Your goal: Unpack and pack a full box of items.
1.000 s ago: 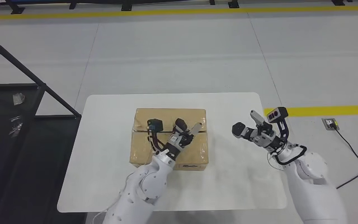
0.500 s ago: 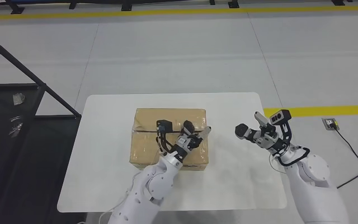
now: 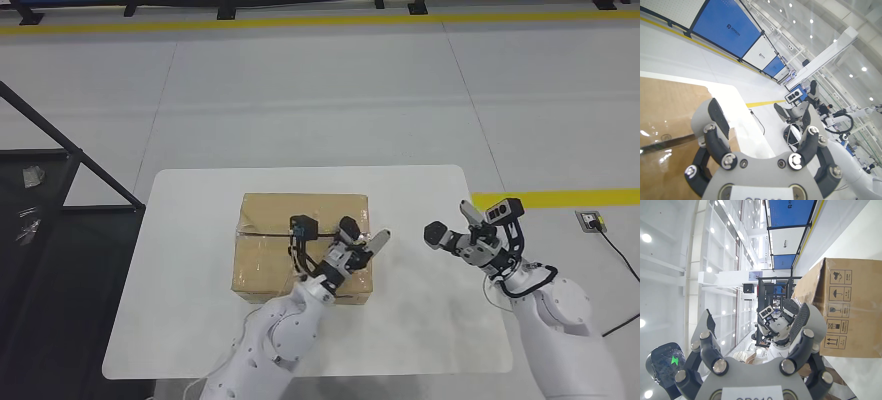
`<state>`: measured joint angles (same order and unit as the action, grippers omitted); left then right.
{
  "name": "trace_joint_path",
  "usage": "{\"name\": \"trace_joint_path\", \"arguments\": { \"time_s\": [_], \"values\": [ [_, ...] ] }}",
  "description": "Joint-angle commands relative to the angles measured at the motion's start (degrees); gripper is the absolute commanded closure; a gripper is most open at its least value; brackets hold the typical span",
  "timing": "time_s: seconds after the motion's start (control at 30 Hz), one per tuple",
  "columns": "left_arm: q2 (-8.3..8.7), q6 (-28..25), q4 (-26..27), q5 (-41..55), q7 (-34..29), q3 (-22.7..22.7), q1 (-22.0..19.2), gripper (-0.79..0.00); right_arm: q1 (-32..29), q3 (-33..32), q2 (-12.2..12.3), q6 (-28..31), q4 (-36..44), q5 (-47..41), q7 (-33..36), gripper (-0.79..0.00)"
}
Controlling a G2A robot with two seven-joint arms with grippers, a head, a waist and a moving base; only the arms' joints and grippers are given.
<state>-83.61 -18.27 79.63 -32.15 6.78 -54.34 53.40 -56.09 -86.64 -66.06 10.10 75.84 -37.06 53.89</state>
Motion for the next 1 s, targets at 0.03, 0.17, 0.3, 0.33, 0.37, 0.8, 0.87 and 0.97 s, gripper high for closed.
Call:
{"name": "trace_joint_path", "arguments": {
  "time_s": [0.03,0.17,0.3,0.33,0.37,0.8,0.87,0.97],
  "values": [
    [0.55,-1.6,5.0,2.8,-2.0,-2.9,1.8,-0.785,0.4,-0.4,0.2,-0.5,0.2,0.4,0.0,-0.785],
    [2.3,-2.8,15.0,6.0,-7.1,-11.0,7.1,-0.785,2.6,-0.1,0.6,-2.9,2.2,2.4,2.1,-0.785],
    [4.2,-2.8,24.7,13.4,-14.8,-22.3,13.6,-0.785,6.6,2.5,0.7,-6.2,4.3,6.7,3.1,-0.785],
    [4.79,-2.4,27.0,17.0,-17.4,-26.7,15.9,-0.785,8.4,4.1,0.6,-7.5,4.9,8.4,3.6,-0.785],
    [5.2,-2.1,28.5,19.7,-19.5,-29.9,17.3,-0.785,9.8,5.5,0.6,-8.5,5.2,9.6,4.2,-0.785],
    [8.63,-5.6,16.4,47.3,-38.7,-57.0,27.7,-0.785,11.4,10.9,0.1,-9.7,6.5,11.1,6.4,-0.785],
    [9.01,-4.8,12.7,51.2,-43.7,-57.0,26.5,-0.785,13.1,14.0,-0.4,-10.3,5.1,11.6,6.1,-0.785],
    [9.83,-5.4,5.5,52.6,-50.8,-56.7,22.7,-0.785,17.9,20.7,-1.9,-10.3,-0.1,12.0,6.2,-0.785]
  ]
}}
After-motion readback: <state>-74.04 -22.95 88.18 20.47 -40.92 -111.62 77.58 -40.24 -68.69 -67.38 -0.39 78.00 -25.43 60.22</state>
